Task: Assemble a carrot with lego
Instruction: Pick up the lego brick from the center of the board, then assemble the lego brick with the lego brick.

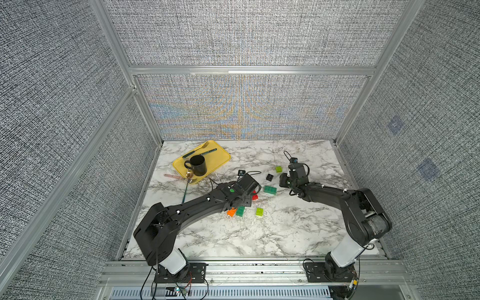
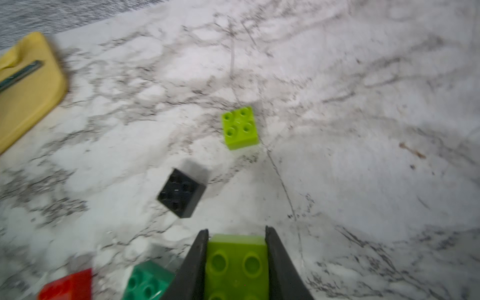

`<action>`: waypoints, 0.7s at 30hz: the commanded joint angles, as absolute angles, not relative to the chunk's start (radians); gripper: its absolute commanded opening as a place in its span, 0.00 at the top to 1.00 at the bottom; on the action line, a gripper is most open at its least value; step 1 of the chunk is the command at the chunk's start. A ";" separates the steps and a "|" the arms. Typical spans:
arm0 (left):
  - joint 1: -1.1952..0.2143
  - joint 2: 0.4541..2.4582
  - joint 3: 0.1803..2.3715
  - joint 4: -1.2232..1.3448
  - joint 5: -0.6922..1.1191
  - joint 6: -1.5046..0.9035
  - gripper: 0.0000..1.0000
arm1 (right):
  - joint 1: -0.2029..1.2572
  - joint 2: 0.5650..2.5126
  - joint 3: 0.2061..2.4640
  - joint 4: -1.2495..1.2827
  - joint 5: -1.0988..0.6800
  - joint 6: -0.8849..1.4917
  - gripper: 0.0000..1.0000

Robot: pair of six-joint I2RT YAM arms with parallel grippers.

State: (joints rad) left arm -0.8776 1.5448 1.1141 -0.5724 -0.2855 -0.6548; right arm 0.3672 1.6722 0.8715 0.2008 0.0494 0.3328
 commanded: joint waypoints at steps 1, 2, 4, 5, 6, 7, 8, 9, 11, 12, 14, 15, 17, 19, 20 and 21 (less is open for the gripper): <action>-0.825 1.485 1.092 -0.586 -0.298 -0.600 0.34 | 0.405 1.628 0.884 0.066 -0.191 0.099 0.72; -0.806 1.468 1.086 -0.589 -0.297 -0.590 0.34 | 0.430 1.615 0.886 0.038 -0.215 0.050 0.72; -0.761 1.421 1.070 -0.596 -0.284 -0.576 0.34 | 0.509 1.586 0.886 -0.021 -0.245 -0.071 0.73; -0.740 1.403 1.064 -0.598 -0.280 -0.571 0.34 | 0.540 1.578 0.885 -0.039 -0.255 -0.119 0.73; -0.720 1.380 1.055 -0.598 -0.277 -0.568 0.34 | 0.572 1.573 0.885 -0.057 -0.261 -0.163 0.73; -0.700 1.355 1.048 -0.599 -0.275 -0.566 0.34 | 0.594 1.570 0.884 -0.066 -0.272 -0.204 0.73; -0.687 1.339 1.040 -0.598 -0.276 -0.565 0.34 | 0.606 1.572 0.882 -0.071 -0.289 -0.238 0.73; -0.674 1.319 1.034 -0.597 -0.281 -0.562 0.34 | 0.618 1.574 0.883 -0.075 -0.316 -0.283 0.74; -0.658 1.288 1.023 -0.596 -0.296 -0.559 0.34 | 0.640 1.581 0.884 -0.078 -0.345 -0.358 0.75; -0.652 1.276 1.020 -0.596 -0.305 -0.556 0.34 | 0.649 1.588 0.886 -0.080 -0.354 -0.397 0.75; -0.645 1.253 1.014 -0.596 -0.313 -0.552 0.34 | 0.657 1.607 0.895 -0.086 -0.367 -0.459 0.75; -0.642 1.243 1.009 -0.596 -0.316 -0.552 0.34 | 0.659 1.619 0.906 -0.102 -0.375 -0.490 0.75; -0.639 1.228 1.002 -0.597 -0.325 -0.551 0.34 | 0.661 1.642 0.926 -0.134 -0.397 -0.540 0.75; -0.636 1.216 0.993 -0.596 -0.337 -0.551 0.34 | 0.664 1.655 0.936 -0.164 -0.402 -0.573 0.76; -0.634 1.209 0.989 -0.596 -0.341 -0.551 0.34 | 0.664 1.656 0.932 -0.168 -0.400 -0.581 0.77; -0.632 1.203 0.984 -0.595 -0.344 -0.551 0.34 | 0.663 1.654 0.923 -0.169 -0.403 -0.592 0.77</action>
State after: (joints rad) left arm -0.6369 1.2167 0.9913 -0.5838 -0.3161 -0.5617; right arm 0.6605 1.6527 0.9264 -0.1211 -0.3710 -0.4988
